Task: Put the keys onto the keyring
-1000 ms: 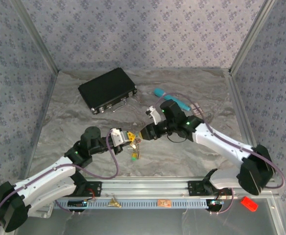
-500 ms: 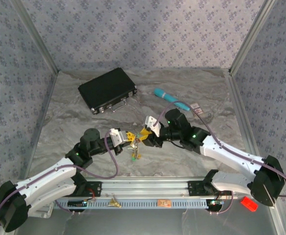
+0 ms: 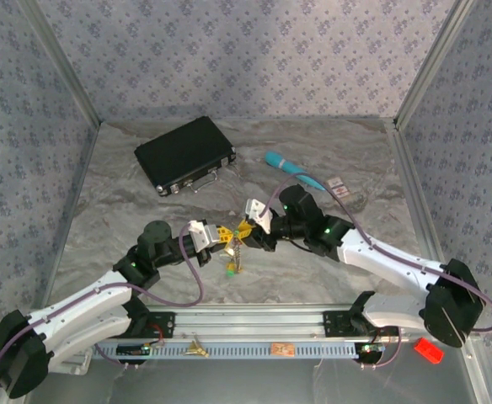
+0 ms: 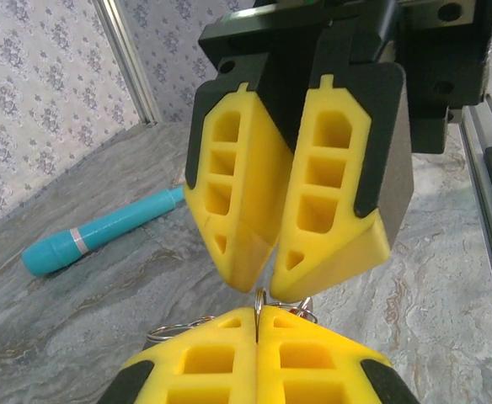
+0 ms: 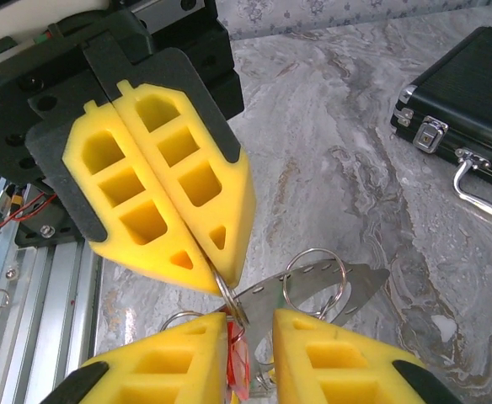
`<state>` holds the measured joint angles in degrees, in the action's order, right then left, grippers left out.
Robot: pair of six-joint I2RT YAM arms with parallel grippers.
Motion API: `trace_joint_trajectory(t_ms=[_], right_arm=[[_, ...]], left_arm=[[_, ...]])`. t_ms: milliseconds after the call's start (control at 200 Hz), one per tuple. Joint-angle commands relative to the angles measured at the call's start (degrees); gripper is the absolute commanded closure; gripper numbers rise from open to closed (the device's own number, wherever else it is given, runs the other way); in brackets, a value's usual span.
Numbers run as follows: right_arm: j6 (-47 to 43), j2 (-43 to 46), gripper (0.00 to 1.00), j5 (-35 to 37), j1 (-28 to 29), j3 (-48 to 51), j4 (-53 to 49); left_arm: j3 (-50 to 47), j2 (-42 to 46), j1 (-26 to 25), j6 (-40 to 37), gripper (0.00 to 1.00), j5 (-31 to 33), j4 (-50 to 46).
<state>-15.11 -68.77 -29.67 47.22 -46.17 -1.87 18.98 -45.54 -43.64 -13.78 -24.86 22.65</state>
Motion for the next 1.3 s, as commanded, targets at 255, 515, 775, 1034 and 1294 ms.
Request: trace_joint_trajectory(t_ms=[255, 515, 775, 1034, 1294], right_arm=[[-1.86, -2.51, 0.87, -4.01, -0.16, -2.83, 1.51], [-2.76, -3.65, 1.00, -5.91, -0.66, -3.80, 1.35], [-9.60, -2.33, 1.00, -3.24, -1.00, -8.29, -9.75], [-19.44, -5.47, 1.00, 2.32, 1.16, -17.25, -26.00], [-24.13, -8.42, 1.00, 7.52, 3.82, -21.67, -31.65]], left_arm=[[0.27, -0.04, -0.40, 1.10, 1.00, -2.12, 4.48], [0.33, -0.40, -0.39, 1.21, 1.00, -1.86, 5.06], [3.45, 0.16, -0.39, -1.41, 0.89, 1.04, -4.81], [6.83, -0.82, -0.42, -5.20, 0.85, 1.13, -13.21], [6.94, -0.40, -0.48, -4.62, 0.82, 0.39, -12.40]])
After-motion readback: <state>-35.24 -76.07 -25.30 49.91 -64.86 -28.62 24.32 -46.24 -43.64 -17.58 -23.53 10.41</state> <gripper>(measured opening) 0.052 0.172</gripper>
